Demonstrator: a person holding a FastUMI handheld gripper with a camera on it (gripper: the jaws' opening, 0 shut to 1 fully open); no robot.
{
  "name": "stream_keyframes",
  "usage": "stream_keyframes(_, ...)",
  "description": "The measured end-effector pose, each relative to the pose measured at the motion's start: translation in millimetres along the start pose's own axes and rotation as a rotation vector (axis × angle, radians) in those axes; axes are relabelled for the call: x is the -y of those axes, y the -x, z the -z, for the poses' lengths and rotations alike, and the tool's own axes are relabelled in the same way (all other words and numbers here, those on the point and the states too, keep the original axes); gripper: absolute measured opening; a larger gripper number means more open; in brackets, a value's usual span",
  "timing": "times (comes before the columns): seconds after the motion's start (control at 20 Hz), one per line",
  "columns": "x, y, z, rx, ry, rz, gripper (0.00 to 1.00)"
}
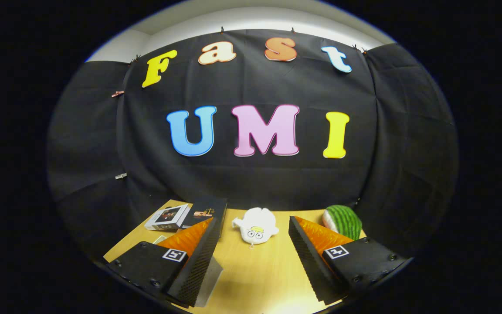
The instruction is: Open the storage box then place both shoes into the box .Put the left shoe in first, then the right shoe, with the right side of both shoes facing outward in a uniform manner.
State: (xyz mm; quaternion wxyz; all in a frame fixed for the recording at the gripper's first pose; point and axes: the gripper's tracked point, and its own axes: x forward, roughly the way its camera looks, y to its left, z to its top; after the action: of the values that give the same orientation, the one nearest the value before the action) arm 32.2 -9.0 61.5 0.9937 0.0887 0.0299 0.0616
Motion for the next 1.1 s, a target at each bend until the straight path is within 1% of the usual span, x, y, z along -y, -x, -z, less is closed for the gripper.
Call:
stream_keyframes(0.2,53.3,26.6,-46.8,0.121,0.081,0.017,0.98)
stream_keyframes(0.35,89.4,48.6,-77.0,0.193,0.149,0.063,0.96)
stream_keyframes(0.45,103.7,61.5,-86.7,0.22,0.187,0.083,0.96)
stream_keyframes(0.65,121.7,81.5,-81.4,0.229,0.218,0.11,0.98)
stream_keyframes(0.9,146.3,100.7,-59.2,0.222,0.129,0.158,0.97)
stream_keyframes(1.1,169.6,102.0,-46.7,0.203,0.08,0.197,0.97)
